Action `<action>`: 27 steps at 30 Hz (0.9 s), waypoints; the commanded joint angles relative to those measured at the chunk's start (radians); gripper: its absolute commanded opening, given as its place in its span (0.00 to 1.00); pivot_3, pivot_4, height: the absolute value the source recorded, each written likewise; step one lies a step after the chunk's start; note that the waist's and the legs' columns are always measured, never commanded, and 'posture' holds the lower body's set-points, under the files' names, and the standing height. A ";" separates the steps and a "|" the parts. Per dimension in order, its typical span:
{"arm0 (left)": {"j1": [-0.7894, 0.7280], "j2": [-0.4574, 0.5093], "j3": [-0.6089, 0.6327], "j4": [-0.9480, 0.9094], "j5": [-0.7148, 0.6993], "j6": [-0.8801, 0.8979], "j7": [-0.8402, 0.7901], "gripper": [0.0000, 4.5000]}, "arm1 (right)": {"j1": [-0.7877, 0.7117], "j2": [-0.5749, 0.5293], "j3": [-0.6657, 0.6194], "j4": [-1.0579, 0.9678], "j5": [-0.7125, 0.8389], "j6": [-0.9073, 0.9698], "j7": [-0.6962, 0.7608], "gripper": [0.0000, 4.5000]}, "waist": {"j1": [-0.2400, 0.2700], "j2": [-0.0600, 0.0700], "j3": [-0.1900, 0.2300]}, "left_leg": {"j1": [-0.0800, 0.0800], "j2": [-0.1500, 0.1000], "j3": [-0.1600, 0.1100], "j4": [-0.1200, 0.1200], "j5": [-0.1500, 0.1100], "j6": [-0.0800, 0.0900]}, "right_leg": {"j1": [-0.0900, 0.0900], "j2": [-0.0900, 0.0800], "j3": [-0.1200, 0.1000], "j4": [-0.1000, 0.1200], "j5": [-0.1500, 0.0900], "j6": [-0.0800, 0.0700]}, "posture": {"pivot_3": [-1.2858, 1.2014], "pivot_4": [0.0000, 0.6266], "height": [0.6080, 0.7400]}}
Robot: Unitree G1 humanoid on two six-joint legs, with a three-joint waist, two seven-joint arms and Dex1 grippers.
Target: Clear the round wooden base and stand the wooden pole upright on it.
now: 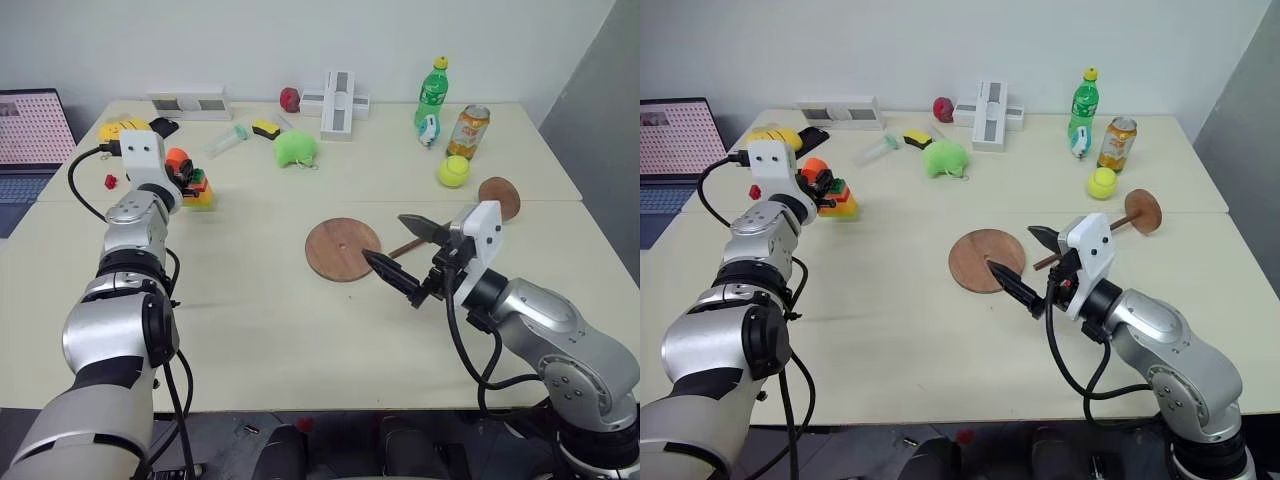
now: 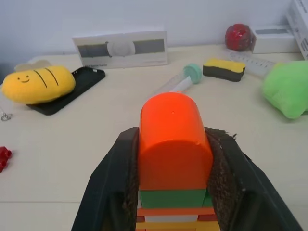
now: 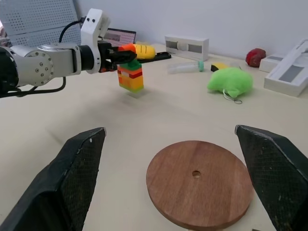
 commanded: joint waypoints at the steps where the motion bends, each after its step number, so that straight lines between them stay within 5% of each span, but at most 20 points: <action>1: -0.029 0.016 0.022 -0.016 -0.012 0.000 0.008 0.69 | -0.001 -0.003 -0.018 -0.034 0.011 -0.016 0.000 1.00 | 0.000 0.000 0.000 | 0.000 0.000 0.000 0.000 0.000 0.000 | 0.000 0.000 0.000 0.000 0.000 0.000 | 0.52 0.24 1.00; 8: -0.031 0.024 0.029 -0.040 -0.011 -0.008 -0.029 0.99 | 0.015 0.001 -0.005 -0.002 -0.013 -0.052 0.026 1.00 | -0.001 0.000 0.000 | 0.000 0.000 0.000 0.000 0.000 0.000 | 0.000 0.000 0.000 0.000 0.000 0.000 | 0.52 0.24 1.00; 19: -0.013 0.092 0.027 -0.325 -0.042 0.093 -0.138 0.99 | 0.028 -0.010 -0.036 0.010 -0.011 -0.055 0.017 1.00 | -0.011 0.000 0.000 | 0.000 0.000 0.000 0.000 0.000 -0.001 | 0.000 0.000 0.000 0.001 0.000 0.000 | 0.52 0.24 1.00; 23: 0.231 0.077 -0.078 -0.987 -0.290 0.434 -0.470 0.99 | 0.087 0.007 -0.269 0.164 0.029 -0.008 -0.089 1.00 | -0.008 0.000 -0.001 | 0.000 0.001 0.000 0.000 0.001 -0.001 | 0.001 -0.001 0.001 0.000 0.000 0.000 | 0.52 0.24 1.00; 27: 0.342 0.054 -0.131 -1.268 -0.415 0.609 -0.529 0.99 | 0.047 0.035 -0.389 0.329 0.119 0.055 -0.131 1.00 | 0.001 -0.001 -0.001 | 0.000 0.001 0.002 0.000 0.002 -0.004 | 0.001 -0.001 0.002 0.001 0.000 0.000 | 0.52 0.24 1.00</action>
